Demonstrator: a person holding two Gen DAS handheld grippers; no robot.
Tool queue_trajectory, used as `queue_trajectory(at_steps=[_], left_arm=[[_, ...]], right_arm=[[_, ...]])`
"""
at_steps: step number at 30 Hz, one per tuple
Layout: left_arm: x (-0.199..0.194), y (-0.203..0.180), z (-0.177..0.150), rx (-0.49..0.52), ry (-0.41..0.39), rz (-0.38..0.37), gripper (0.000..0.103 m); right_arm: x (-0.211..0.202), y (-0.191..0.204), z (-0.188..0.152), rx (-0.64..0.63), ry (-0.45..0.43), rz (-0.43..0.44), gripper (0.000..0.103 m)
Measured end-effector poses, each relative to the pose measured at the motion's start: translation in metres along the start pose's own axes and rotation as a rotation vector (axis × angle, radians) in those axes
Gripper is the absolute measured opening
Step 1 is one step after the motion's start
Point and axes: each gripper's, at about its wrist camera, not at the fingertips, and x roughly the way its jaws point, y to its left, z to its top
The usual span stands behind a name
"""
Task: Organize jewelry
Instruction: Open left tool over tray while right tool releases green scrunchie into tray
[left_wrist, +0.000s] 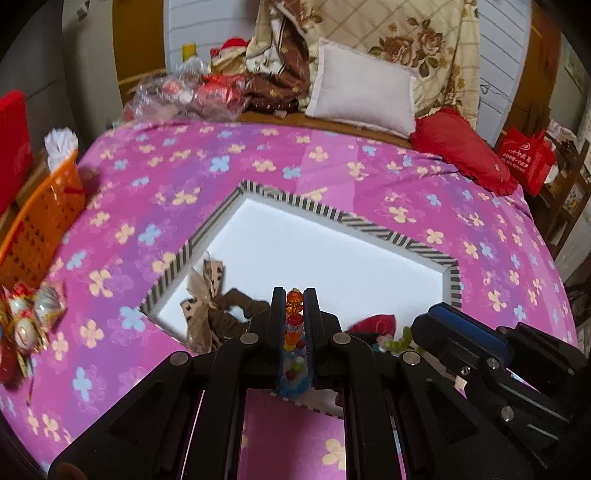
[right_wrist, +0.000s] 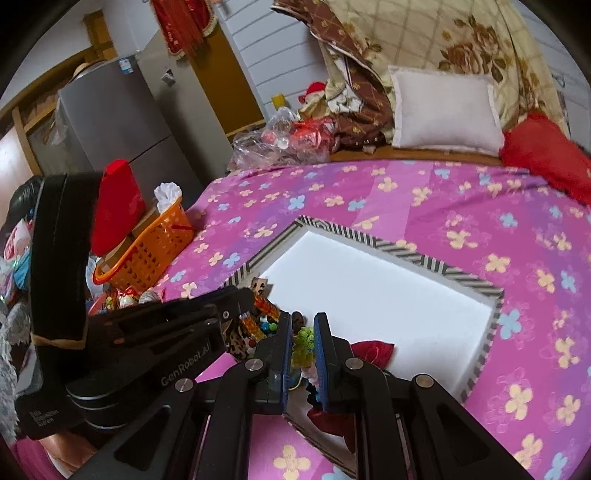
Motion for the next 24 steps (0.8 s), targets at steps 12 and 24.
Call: queue_trajectory(at_steps=[12,24], left_arm=[[0.051,0.034,-0.030,-0.058,0.110,0.083,0.008],[0.057,0.036,-0.039,-0.062,0.119,0.088,0.029]], right_arm=[[0.037,-0.040,-0.041,0.040,0.115,-0.112,0.011],[0.020,-0.050,-0.055,0.084,0.103,-0.139,0.048]])
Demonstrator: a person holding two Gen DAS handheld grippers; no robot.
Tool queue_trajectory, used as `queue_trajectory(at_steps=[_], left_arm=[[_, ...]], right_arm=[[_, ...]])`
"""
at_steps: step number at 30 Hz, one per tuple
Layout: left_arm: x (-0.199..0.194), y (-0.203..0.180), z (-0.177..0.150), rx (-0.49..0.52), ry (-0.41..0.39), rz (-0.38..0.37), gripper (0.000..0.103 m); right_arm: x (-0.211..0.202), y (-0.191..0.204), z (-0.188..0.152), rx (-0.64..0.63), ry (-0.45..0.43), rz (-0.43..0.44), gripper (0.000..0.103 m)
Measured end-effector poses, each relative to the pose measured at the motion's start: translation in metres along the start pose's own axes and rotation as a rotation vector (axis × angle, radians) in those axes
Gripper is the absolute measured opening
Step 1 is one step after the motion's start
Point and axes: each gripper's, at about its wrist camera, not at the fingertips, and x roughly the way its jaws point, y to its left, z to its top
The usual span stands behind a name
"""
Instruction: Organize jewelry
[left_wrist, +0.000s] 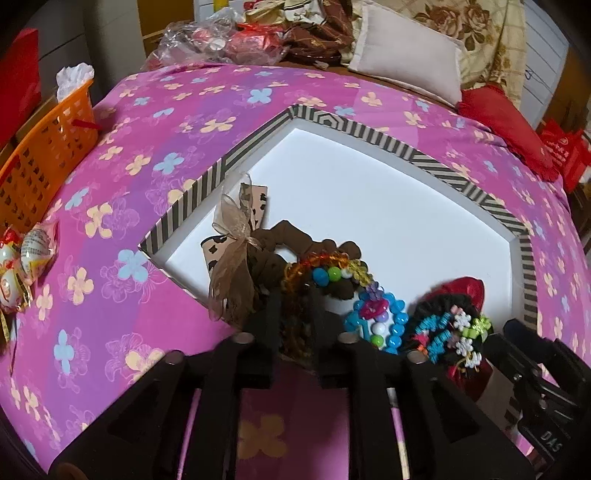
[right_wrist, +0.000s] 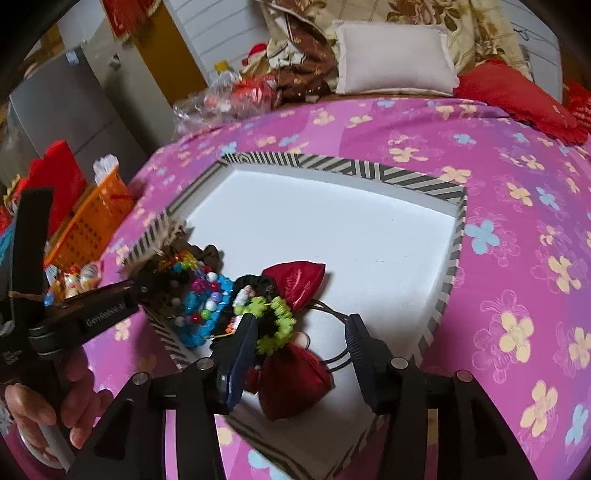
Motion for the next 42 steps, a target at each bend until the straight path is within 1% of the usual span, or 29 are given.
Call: queue_trajectory(at_steps=[2,4,6,7,11,15,21,24,28,35,42], left_arm=[[-0.006,-0.001,-0.003,0.003,-0.014,-0.009,0.039],[-0.013,-0.003,-0.006,0.011,-0.024,-0.014,0.043],[-0.020,-0.005,-0.009,0.020,-0.037,-0.011,0.050],[-0.026,-0.006,-0.012,0.026,-0.050,-0.003,0.050],[-0.045,-0.006,-0.024,0.040,-0.085,0.012,0.051],[-0.063,-0.003,-0.040,0.043,-0.119,0.042,0.051],[-0.085,0.008,-0.066,0.030,-0.154,0.065,0.051],[-0.094,0.014,-0.078,0.022,-0.172,0.084,0.051],[-0.105,0.020,-0.090,0.007,-0.190,0.092,0.051],[-0.119,0.024,-0.105,0.003,-0.221,0.105,0.051],[-0.127,0.025,-0.112,-0.004,-0.234,0.111,0.051]], right_arm=[[-0.005,0.003,-0.004,-0.007,-0.006,-0.006,0.048],[-0.010,0.007,-0.007,-0.014,-0.012,-0.008,0.048],[-0.018,0.012,-0.012,-0.027,-0.023,-0.015,0.048],[-0.021,0.014,-0.013,-0.030,-0.031,-0.019,0.048],[-0.035,0.024,-0.022,-0.037,-0.067,-0.033,0.049],[-0.046,0.034,-0.033,-0.046,-0.093,-0.048,0.061],[-0.055,0.046,-0.046,-0.050,-0.099,-0.053,0.061],[-0.058,0.054,-0.054,-0.058,-0.100,-0.070,0.061],[-0.060,0.062,-0.064,-0.054,-0.103,-0.063,0.064],[-0.063,0.075,-0.075,-0.071,-0.111,-0.073,0.066],[-0.068,0.078,-0.077,-0.069,-0.117,-0.070,0.069]])
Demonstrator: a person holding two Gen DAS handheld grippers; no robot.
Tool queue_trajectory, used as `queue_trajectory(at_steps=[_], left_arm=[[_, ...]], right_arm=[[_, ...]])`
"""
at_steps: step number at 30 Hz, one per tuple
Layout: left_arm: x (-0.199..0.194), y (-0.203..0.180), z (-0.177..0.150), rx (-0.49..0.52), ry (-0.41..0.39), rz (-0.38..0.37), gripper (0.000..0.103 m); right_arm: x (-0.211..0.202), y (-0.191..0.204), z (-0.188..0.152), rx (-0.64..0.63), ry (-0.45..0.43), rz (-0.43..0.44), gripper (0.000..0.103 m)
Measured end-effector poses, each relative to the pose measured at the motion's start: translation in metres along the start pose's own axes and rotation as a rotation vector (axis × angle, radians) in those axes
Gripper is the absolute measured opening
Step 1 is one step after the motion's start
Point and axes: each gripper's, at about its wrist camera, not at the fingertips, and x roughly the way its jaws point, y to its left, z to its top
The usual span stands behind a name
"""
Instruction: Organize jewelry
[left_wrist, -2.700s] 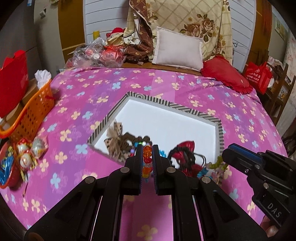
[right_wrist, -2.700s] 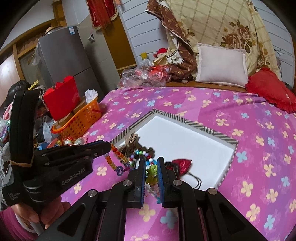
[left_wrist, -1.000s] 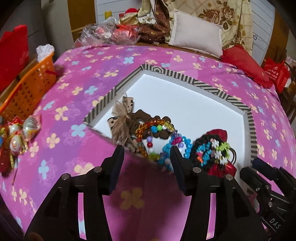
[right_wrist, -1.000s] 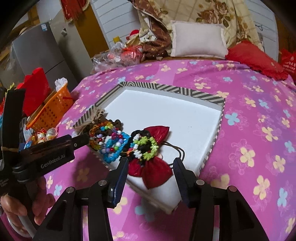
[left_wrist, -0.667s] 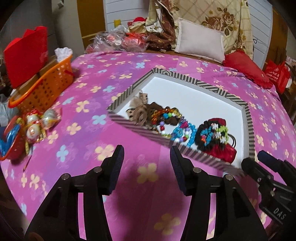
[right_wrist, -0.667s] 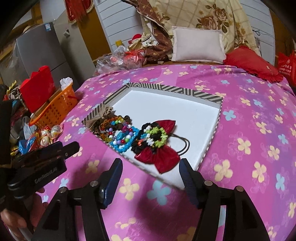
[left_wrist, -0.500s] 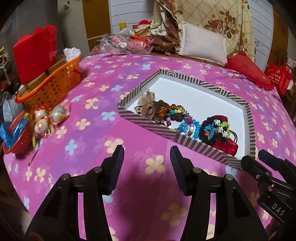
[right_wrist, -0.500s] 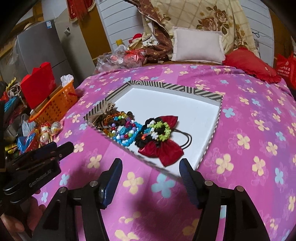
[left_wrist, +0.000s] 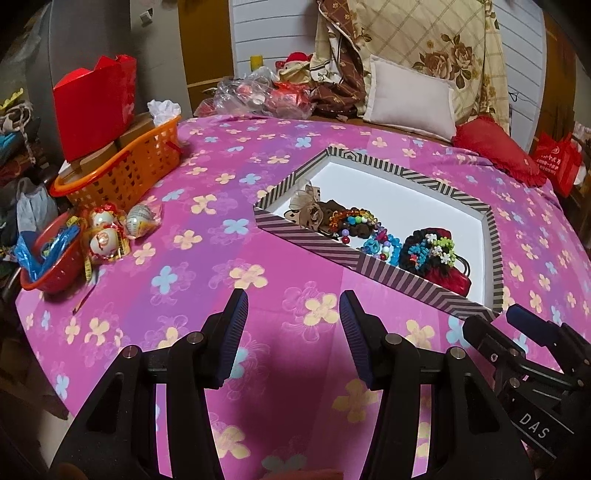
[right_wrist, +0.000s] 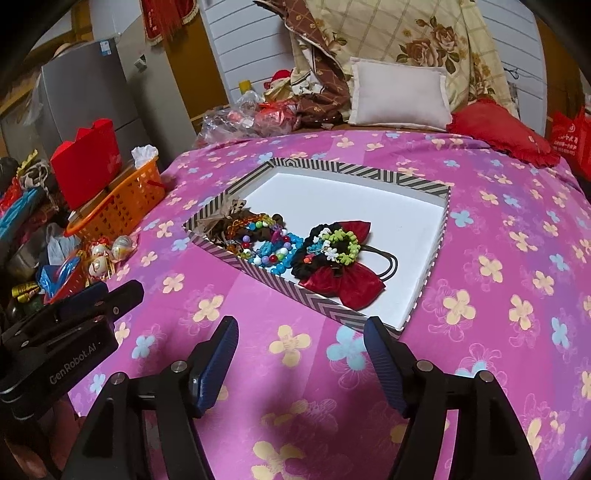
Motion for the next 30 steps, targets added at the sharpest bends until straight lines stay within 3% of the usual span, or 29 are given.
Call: queue_trajectory(at_steps=[30], left_arm=[[-0.0074,-0.0030,-0.0044,0.012,-0.014,0.013,0.051]], right_arm=[[0.0031,0.0027,-0.0046,-0.001,0.022,0.005,0.069]])
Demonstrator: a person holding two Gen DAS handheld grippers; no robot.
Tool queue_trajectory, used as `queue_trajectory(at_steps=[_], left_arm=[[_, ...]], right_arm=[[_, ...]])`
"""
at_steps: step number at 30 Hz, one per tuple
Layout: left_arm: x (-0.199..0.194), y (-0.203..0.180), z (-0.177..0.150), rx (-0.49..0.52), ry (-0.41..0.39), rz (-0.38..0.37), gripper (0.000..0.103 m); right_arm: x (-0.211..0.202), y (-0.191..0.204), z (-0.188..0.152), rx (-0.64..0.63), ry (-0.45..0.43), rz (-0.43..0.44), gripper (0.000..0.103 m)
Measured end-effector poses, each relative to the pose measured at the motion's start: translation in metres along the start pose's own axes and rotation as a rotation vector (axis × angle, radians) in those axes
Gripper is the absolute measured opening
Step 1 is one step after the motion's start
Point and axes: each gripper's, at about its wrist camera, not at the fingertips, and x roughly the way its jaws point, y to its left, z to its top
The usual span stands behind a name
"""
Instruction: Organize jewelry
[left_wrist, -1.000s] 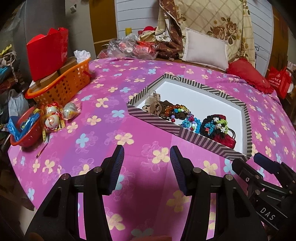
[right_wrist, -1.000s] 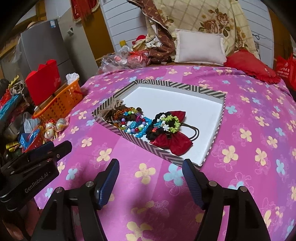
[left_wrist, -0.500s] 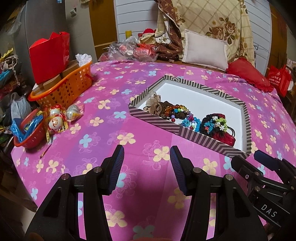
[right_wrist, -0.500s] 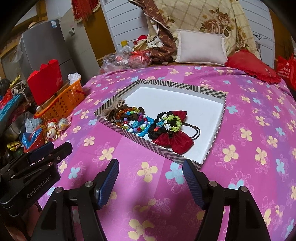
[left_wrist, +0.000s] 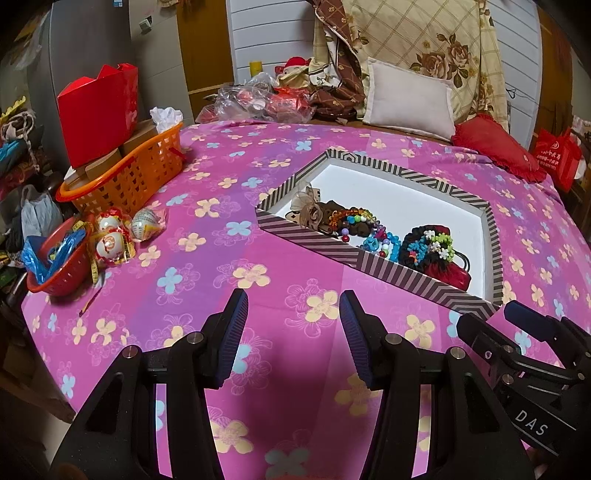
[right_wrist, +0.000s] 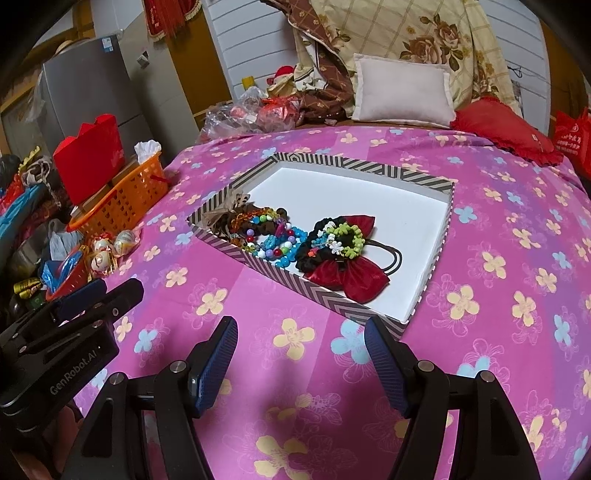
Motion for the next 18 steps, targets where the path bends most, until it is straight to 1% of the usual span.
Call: queue_trajectory(at_steps=[18], left_arm=[[0.0028,-0.0031,-0.0002,0.015,0.004,-0.001,0.051]], right_arm=[[0.0022,-0.0045,0.0000,0.010,0.010,0.007,0.069]])
